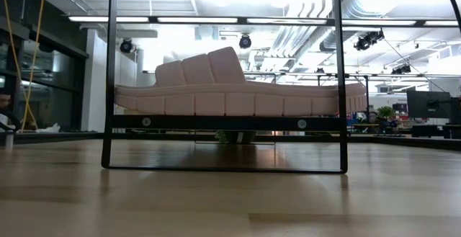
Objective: Pick and place slides into the shelf
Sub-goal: Put the black slide on the shelf
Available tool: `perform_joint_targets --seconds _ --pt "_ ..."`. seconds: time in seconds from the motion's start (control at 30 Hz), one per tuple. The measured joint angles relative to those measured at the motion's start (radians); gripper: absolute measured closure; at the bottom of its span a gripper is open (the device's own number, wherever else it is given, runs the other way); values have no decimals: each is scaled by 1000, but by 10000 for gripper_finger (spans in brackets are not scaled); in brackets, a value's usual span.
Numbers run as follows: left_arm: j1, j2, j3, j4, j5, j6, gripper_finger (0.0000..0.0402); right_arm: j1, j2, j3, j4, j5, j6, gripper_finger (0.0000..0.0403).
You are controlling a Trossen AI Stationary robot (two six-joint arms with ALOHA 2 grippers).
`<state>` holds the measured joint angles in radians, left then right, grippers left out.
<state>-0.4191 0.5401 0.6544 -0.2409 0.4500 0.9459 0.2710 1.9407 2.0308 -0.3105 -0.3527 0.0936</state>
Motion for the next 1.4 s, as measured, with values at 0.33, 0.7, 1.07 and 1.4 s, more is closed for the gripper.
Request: perform_joint_targets --seconds 0.33,0.7,1.07,1.4 --pt "0 23 0 9 6 44 348 -23 93 0 196 -83 54 153" --pt "0 62 0 46 14 72 348 -29 171 0 352 -115 134 153" --pt "1 128 1 114 11 102 348 -35 213 0 404 -111 160 153" --pt "1 162 1 148 17 122 348 -35 226 0 431 -111 168 153"
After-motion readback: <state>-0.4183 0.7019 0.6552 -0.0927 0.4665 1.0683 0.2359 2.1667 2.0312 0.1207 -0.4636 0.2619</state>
